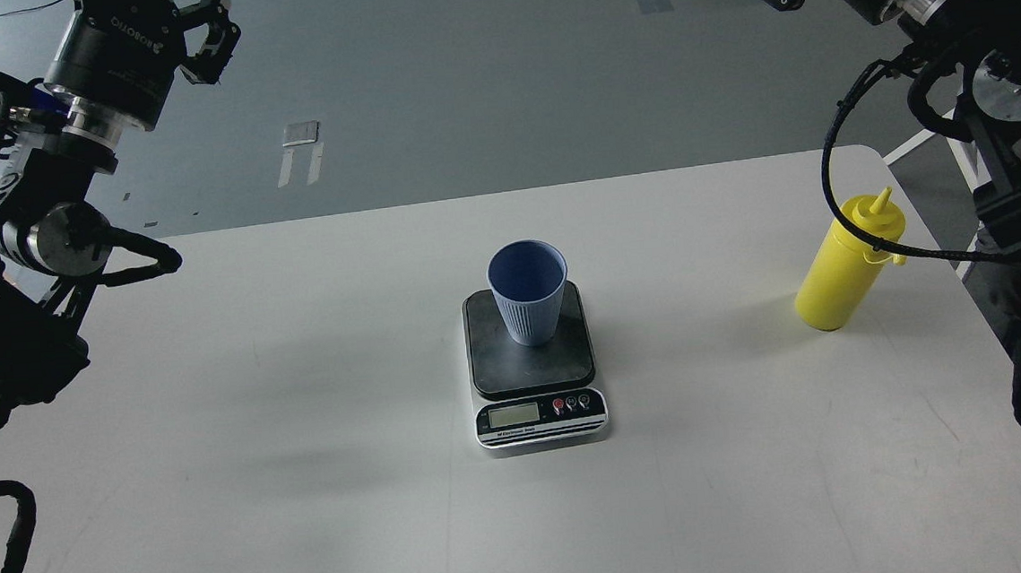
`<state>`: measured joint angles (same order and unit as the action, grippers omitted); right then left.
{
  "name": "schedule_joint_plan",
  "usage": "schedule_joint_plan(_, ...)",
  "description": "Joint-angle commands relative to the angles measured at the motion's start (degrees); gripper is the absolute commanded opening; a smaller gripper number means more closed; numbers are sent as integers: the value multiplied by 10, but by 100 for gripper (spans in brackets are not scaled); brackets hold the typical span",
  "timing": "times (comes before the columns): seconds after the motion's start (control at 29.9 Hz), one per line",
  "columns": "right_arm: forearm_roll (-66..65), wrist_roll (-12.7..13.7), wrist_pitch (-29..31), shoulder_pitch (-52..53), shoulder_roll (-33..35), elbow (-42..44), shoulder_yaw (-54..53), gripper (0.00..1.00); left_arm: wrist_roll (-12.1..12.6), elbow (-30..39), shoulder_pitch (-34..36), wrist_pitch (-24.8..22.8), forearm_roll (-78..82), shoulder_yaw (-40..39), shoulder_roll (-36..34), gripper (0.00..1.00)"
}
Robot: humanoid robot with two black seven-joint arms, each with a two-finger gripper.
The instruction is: Pour seasoning into cup on scale with both arms
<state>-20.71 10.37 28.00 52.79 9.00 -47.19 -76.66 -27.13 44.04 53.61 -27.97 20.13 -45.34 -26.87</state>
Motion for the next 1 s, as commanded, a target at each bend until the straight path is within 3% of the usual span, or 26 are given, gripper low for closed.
schedule_joint_plan(0.0, -3, 5, 0, 5, -36, 11, 5, 100, -1, 0, 3, 1, 3, -1, 8, 98)
schedule_joint_plan(0.1, -1, 5, 0, 4, -69, 11, 6, 100, 3, -2, 13, 5, -1, 0, 17, 98)
schedule_joint_plan(0.33, -25, 11, -3, 5, -56, 13, 20, 100, 51, -7, 17, 2, -4, -3, 38, 98)
schedule_joint_plan(0.7, -107, 6, 0, -18, 13, 3, 23, 100, 50, -7, 15, 0, -4, -5, 36, 99)
schedule_joint_plan(0.97, -101, 3, 0, -21, 11, -23, 6, 100, 50, -8, 13, 0, -4, -10, 34, 99)
